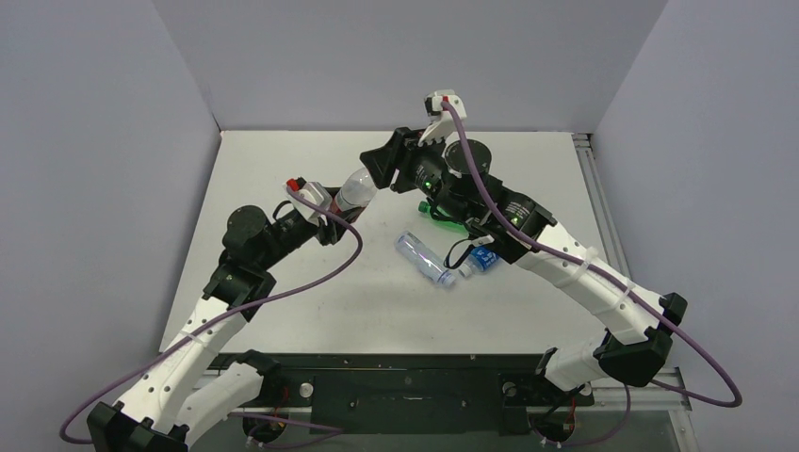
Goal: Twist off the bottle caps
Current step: Unscrew the bottle cap from the plastic bottle.
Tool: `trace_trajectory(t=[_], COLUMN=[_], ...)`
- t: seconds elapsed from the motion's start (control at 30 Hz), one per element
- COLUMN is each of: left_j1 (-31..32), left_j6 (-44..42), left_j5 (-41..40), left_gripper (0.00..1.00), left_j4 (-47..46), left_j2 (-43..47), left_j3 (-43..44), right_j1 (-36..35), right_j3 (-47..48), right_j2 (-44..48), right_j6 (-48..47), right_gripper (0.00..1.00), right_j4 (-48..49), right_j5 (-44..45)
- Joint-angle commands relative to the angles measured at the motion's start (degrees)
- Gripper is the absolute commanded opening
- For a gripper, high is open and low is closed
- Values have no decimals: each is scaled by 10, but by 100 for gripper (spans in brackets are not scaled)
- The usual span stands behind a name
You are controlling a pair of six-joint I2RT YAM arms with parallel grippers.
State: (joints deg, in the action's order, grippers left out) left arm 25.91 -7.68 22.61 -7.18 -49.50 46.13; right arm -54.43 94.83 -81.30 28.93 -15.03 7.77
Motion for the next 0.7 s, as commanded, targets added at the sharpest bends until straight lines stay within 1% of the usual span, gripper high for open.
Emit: trace_trajectory(t=[0.0, 0.03, 0.1, 0.23, 0.37, 0.67], left_j1=[5, 5, 5, 5, 5, 5], left_j6=[11, 10, 10, 10, 12, 22], left_j5=[-2, -3, -5, -5, -7, -14], left_gripper=[20, 20, 20, 20, 19, 19], left_j4=[-47, -48, -49, -49, -48, -49], left_j2=[2, 2, 3, 4, 3, 1], left_j3=[31, 30, 29, 27, 29, 33], right_j1=[-5, -5, -5, -5, -5, -6], right_j3=[18, 17, 15, 2, 0, -5], right_j2=[-7, -7, -6, 1, 2, -7], right_j6=[5, 5, 6, 8, 12, 25], right_gripper=[48, 50, 52, 51, 48, 48], right_j4=[11, 5, 0, 7, 11, 15], right_j5=[28, 35, 53, 74, 67, 40])
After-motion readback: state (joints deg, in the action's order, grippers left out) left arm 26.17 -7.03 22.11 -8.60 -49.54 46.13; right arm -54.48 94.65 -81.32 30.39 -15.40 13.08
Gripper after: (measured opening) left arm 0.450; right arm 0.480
